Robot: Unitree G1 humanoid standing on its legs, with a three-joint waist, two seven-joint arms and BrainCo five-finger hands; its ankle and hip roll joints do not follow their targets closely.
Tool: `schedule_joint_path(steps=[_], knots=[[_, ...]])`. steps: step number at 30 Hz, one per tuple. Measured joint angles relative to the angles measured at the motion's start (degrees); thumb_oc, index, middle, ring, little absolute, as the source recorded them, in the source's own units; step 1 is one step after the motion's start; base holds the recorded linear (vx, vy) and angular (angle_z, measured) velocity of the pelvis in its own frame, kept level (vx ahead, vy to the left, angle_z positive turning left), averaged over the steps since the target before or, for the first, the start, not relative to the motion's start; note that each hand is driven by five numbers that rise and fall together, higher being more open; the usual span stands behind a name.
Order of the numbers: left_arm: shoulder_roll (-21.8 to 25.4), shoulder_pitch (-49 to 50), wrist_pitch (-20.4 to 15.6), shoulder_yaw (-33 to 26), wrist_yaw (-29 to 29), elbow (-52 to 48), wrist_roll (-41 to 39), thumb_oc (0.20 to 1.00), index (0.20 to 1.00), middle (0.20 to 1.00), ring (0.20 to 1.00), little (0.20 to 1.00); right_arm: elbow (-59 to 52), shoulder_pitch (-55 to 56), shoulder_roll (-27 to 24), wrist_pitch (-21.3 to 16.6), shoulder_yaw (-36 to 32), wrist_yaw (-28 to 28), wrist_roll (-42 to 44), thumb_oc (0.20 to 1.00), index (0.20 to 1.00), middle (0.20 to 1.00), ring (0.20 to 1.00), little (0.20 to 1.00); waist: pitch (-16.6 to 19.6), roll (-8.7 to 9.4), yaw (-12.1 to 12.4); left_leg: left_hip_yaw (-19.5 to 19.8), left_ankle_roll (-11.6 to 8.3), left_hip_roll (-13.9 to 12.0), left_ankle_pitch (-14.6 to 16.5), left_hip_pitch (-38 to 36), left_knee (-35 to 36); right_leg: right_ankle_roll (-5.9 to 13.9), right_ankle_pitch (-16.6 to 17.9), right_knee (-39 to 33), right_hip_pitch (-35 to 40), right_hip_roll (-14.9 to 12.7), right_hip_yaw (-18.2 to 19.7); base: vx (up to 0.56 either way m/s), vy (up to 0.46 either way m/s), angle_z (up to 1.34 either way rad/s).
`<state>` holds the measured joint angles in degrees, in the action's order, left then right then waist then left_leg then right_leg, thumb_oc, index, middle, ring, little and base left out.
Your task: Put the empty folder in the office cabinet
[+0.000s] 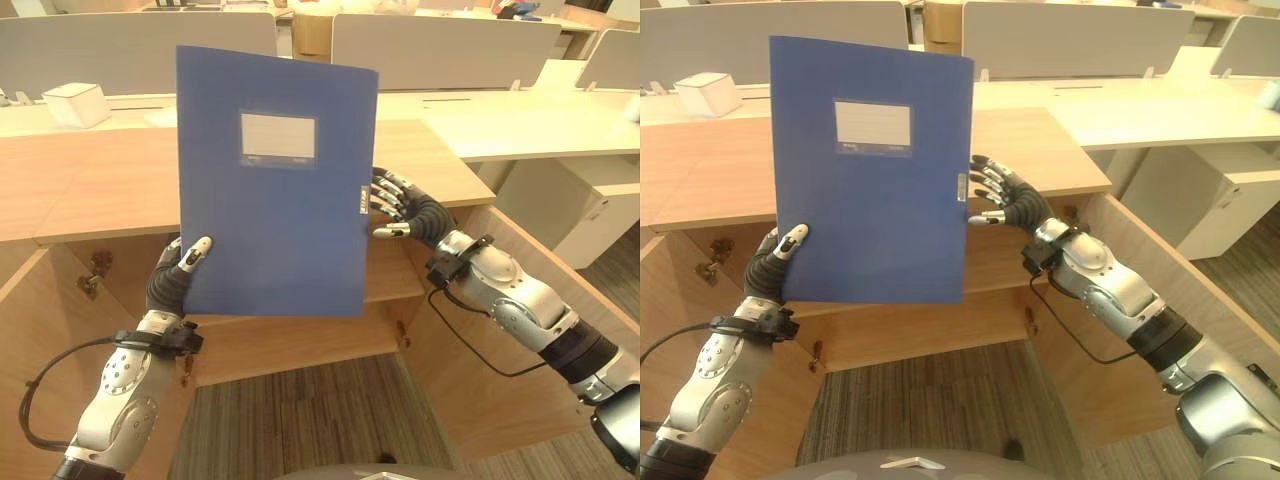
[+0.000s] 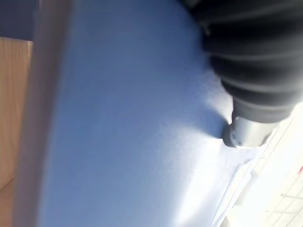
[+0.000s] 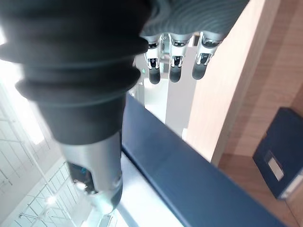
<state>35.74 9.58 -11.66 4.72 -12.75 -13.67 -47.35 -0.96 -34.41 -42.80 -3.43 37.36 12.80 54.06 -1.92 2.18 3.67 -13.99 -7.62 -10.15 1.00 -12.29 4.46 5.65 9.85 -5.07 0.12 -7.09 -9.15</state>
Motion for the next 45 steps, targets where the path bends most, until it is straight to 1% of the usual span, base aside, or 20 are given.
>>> schedule_joint_path(steps=[1,8,14,15,16,21,26,27,28,29,30,31,32,33,34,35,36,39,43,45], knots=[[0.23,-0.26,0.00,1.46,-0.33,-0.03,0.03,0.200,0.200,0.200,0.200,0.200,1.17,-1.69,0.17,0.96,1.29,0.35,1.66,1.000,1.000,1.000,1.000,1.000,0.00,0.06,-0.03,-0.07,0.00,0.01,0.00,0.00,0.00,0.00,0.00,0.00,-0.03,-0.02,0.06,0.00,0.000,0.00],[0.31,-0.41,-0.01,2.12,-0.27,-0.03,0.04,0.200,0.200,0.200,0.200,0.200,1.35,-2.95,0.44,1.35,2.87,0.31,3.50,1.000,1.000,1.000,1.000,1.000,-0.06,0.19,0.11,-0.16,-0.01,-0.07,0.01,0.00,0.00,0.00,0.00,0.00,-0.09,0.00,0.16,0.00,0.000,0.00],[0.33,-0.56,-0.04,1.96,0.92,0.02,-0.02,0.200,0.200,0.200,0.200,0.200,6.54,-6.09,6.32,1.37,3.32,-0.20,3.56,1.000,1.000,1.000,1.000,1.000,-0.07,0.18,0.04,-0.35,-0.01,-0.12,0.01,-0.01,0.00,-0.01,0.00,-0.01,-0.22,0.06,0.35,0.00,0.000,0.00],[0.33,-0.55,-0.03,1.95,1.12,0.14,-0.03,0.200,0.200,0.200,0.200,0.200,7.35,-6.13,7.40,1.35,3.23,-0.51,3.57,0.366,0.366,0.366,0.366,0.366,-0.06,0.19,0.14,-0.36,-0.02,-0.12,0.00,0.00,-0.01,-0.01,0.00,-0.01,-0.23,0.08,0.35,0.00,0.000,0.00],[0.33,-0.55,-0.03,1.90,1.31,0.19,-0.01,0.200,0.200,0.200,0.200,0.200,7.87,-6.13,7.79,1.38,3.28,-0.72,3.56,0.200,0.200,0.200,0.200,0.200,-0.07,0.19,0.26,-0.34,-0.02,-0.12,0.00,0.04,-0.01,-0.01,0.00,-0.01,-0.24,0.06,0.34,0.00,0.000,0.00],[-0.17,-0.60,-0.10,1.72,2.08,0.31,0.44,0.200,0.200,0.200,0.200,0.200,8.88,-6.11,10.44,1.35,2.56,-2.10,3.01,0.200,0.200,0.200,0.200,0.200,-0.10,0.12,0.15,-0.41,-0.05,-0.10,-0.03,0.58,-0.03,-0.03,0.03,0.00,-0.83,0.09,0.37,0.00,0.000,0.00],[-1.30,-0.61,-0.10,1.71,1.99,0.31,0.69,0.200,0.200,0.200,0.200,0.200,8.59,-5.40,11.10,1.27,1.22,-2.44,-3.56,0.200,0.200,0.200,0.200,0.200,-0.31,-0.20,0.17,-0.33,-0.07,-0.04,-0.05,0.76,-0.04,-0.03,0.03,0.01,-0.97,0.09,0.32,0.00,0.000,0.00],[-1.81,-0.60,-0.25,1.66,1.60,0.30,1.47,0.200,0.200,0.200,0.200,0.200,7.18,-3.41,11.81,1.08,-0.72,-2.63,-6.33,0.200,0.200,0.200,0.200,0.200,-0.34,-0.31,0.24,-0.26,-0.07,-0.04,-0.05,0.78,-0.04,-0.03,0.03,0.01,-0.94,0.08,0.26,0.00,0.000,0.00],[-2.99,-0.61,-0.27,1.63,1.06,0.30,1.88,0.282,0.282,0.282,0.282,0.282,6.81,-1.61,12.98,0.63,-2.43,-2.95,-8.81,0.200,0.200,0.200,0.200,0.200,-0.34,-0.50,0.22,-0.26,-0.07,-0.02,-0.05,0.77,-0.04,-0.03,0.03,0.01,-0.93,0.03,0.25,0.00,0.000,0.00],[-4.76,-0.58,-0.23,1.54,0.71,0.43,3.52,0.473,0.473,0.473,0.473,0.473,5.26,1.19,13.67,0.22,-4.92,-3.46,-12.68,0.200,0.200,0.200,0.200,0.200,-0.49,-0.75,0.20,-0.19,-0.07,0.04,-0.05,0.87,-0.04,-0.02,0.02,0.01,-0.96,-0.04,0.20,0.02,-0.001,0.04],[-6.64,-0.50,-0.27,1.40,0.15,0.43,5.03,0.533,0.533,0.533,0.533,0.533,3.21,3.85,13.71,-0.47,-6.80,-3.44,-15.67,0.200,0.200,0.200,0.200,0.200,-0.65,-1.01,0.29,0.00,-0.06,0.05,-0.05,0.91,-0.04,-0.01,0.01,0.00,-0.87,-0.12,0.01,0.01,-0.001,0.06],[-8.80,-0.47,-0.26,1.25,-0.26,0.48,6.15,0.555,0.555,0.555,0.555,0.555,2.03,6.06,13.79,-1.29,-8.37,-3.45,-18.61,0.200,0.200,0.200,0.200,0.200,-0.89,-1.38,0.31,0.11,-0.06,0.07,-0.05,0.88,-0.04,-0.02,0.02,0.01,-0.77,-0.14,-0.08,0.01,-0.007,0.05],[-9.83,-0.49,-0.25,1.25,-0.07,0.54,6.36,0.865,0.865,0.865,0.865,0.865,1.88,6.60,13.75,-2.02,-8.68,-3.98,-21.12,0.200,0.200,0.200,0.200,0.200,-1.06,-1.80,0.18,0.13,-0.05,0.06,-0.06,0.87,-0.04,-0.03,0.03,0.01,-0.75,-0.12,-0.08,0.00,0.000,0.00],[-10.33,-0.68,-0.31,1.17,0.09,0.93,6.49,1.000,1.000,1.000,1.000,1.000,1.12,7.70,13.68,-2.91,-9.84,-4.58,-23.69,0.200,0.200,0.200,0.200,0.200,-1.12,-2.23,-0.06,0.15,-0.04,-0.02,-0.07,0.90,-0.02,-0.02,0.02,0.02,-0.78,-0.01,-0.11,0.00,0.000,0.00],[-12.36,-0.64,-0.56,-0.24,0.44,1.31,6.57,1.000,1.000,1.000,1.000,1.000,-0.22,10.62,13.72,-4.25,-13.10,-4.68,-26.43,0.200,0.200,0.200,0.200,0.200,-1.06,-2.59,0.14,0.24,-0.03,-0.18,-0.06,0.91,-0.02,-0.03,0.00,0.00,-0.72,0.01,-0.20,0.00,0.000,0.00],[-12.36,-0.64,-0.56,-0.24,0.44,1.31,6.57,1.000,1.000,1.000,1.000,1.000,-0.22,10.62,13.72,-4.25,-13.10,-4.68,-26.43,0.200,0.200,0.200,0.200,0.200,-1.06,-2.59,0.14,0.24,-0.03,-0.18,-0.06,0.91,-0.02,-0.03,0.00,0.00,-0.72,0.01,-0.20,0.01,-0.006,0.04],[-14.91,-0.51,-1.26,-2.71,1.35,1.63,6.54,1.000,1.000,1.000,1.000,1.000,-1.23,14.13,13.36,-5.43,-16.85,-5.08,-29.07,0.200,0.200,0.200,0.200,0.200,-1.12,-2.85,0.19,0.38,-0.03,-0.19,-0.06,0.95,-0.01,-0.03,0.00,0.00,-0.64,-0.02,-0.36,0.00,-0.012,0.03],[-16.28,-0.26,-3.30,-6.50,2.64,2.40,7.28,1.000,1.000,1.000,1.000,1.000,-2.07,20.97,10.87,-5.93,-20.97,-6.58,-35.00,0.200,0.200,0.200,0.200,0.200,-0.98,-3.14,0.09,0.44,0.02,-0.21,-0.09,1.01,0.01,-0.04,-0.02,0.00,-0.65,-0.01,-0.43,0.00,-0.006,0.01],[-16.54,0.19,-4.12,-6.67,3.24,2.41,7.96,1.000,1.000,1.000,1.000,1.000,-3.69,25.46,9.92,-6.27,-21.40,-6.51,-39.67,0.200,0.200,0.200,0.200,0.200,-0.99,-3.16,-0.12,0.45,0.05,-0.23,-0.13,1.14,0.01,-0.05,-0.03,0.00,-0.78,-0.01,-0.44,0.00,0.000,0.00],[-16.65,1.15,-4.90,-5.90,3.02,2.73,9.17,1.000,1.000,1.000,1.000,1.000,-4.14,27.86,9.31,-7.84,-21.28,-5.67,-42.22,0.200,0.200,0.200,0.200,0.200,-0.92,-3.17,-0.05,0.51,0.02,-0.24,-0.18,1.24,0.01,-0.06,-0.06,-0.03,-0.88,-0.01,-0.47,0.00,0.000,0.00]])
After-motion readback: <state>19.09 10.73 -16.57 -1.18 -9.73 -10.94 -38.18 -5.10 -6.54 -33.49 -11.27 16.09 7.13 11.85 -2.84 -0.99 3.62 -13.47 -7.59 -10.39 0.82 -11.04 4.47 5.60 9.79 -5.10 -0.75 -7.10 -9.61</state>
